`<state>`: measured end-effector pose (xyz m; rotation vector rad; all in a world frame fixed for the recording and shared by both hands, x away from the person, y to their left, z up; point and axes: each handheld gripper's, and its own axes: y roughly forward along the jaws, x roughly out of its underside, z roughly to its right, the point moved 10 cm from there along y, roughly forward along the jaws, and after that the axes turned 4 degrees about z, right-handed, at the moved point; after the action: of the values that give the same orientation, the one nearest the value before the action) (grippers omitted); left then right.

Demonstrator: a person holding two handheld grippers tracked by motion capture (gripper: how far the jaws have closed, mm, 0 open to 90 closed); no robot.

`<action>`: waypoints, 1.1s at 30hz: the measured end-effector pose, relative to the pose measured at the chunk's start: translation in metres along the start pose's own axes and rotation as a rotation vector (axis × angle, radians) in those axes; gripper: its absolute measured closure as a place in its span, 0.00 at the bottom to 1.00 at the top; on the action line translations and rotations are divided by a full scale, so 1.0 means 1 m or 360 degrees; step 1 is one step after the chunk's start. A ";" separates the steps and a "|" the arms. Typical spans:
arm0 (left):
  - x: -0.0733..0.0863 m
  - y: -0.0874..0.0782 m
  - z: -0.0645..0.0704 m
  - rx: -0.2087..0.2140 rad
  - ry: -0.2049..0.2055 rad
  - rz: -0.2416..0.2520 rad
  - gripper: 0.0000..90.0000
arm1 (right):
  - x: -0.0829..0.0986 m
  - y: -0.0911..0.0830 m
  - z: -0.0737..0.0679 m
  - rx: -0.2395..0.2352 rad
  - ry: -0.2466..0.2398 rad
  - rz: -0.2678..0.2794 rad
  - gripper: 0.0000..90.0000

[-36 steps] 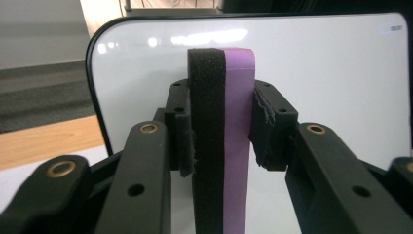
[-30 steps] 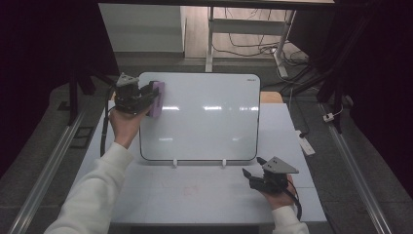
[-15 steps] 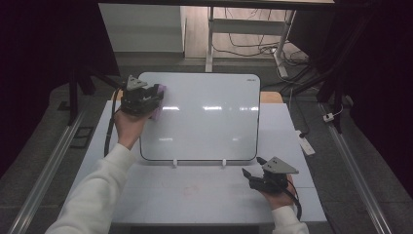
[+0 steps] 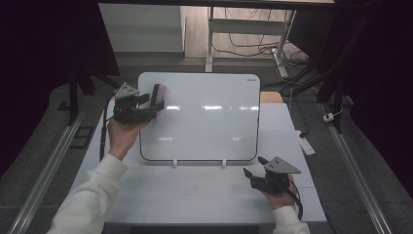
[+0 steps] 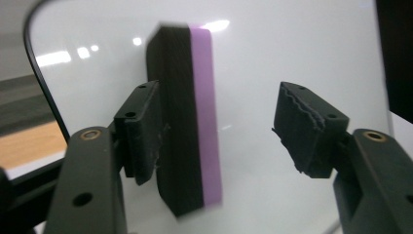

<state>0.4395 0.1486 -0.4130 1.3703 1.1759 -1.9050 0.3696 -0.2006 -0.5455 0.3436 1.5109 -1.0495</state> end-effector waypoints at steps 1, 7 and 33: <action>0.004 -0.003 0.001 0.0024 -0.0009 -0.0002 0.39 | 0.000 0.000 0.000 -0.0003 0.0001 0.0000 0.33; 0.029 -0.024 0.005 0.0114 -0.0022 -0.0026 0.36 | 0.000 -0.001 0.001 -0.0011 -0.0010 0.0011 0.33; 0.177 -0.087 0.006 0.0266 -0.0114 -0.0302 0.25 | 0.016 -0.005 0.007 -0.0111 -0.0062 -0.0046 0.33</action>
<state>0.3036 0.2005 -0.5466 1.3017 1.1700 -2.2107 0.3664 -0.2147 -0.5568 0.2522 1.5176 -1.0179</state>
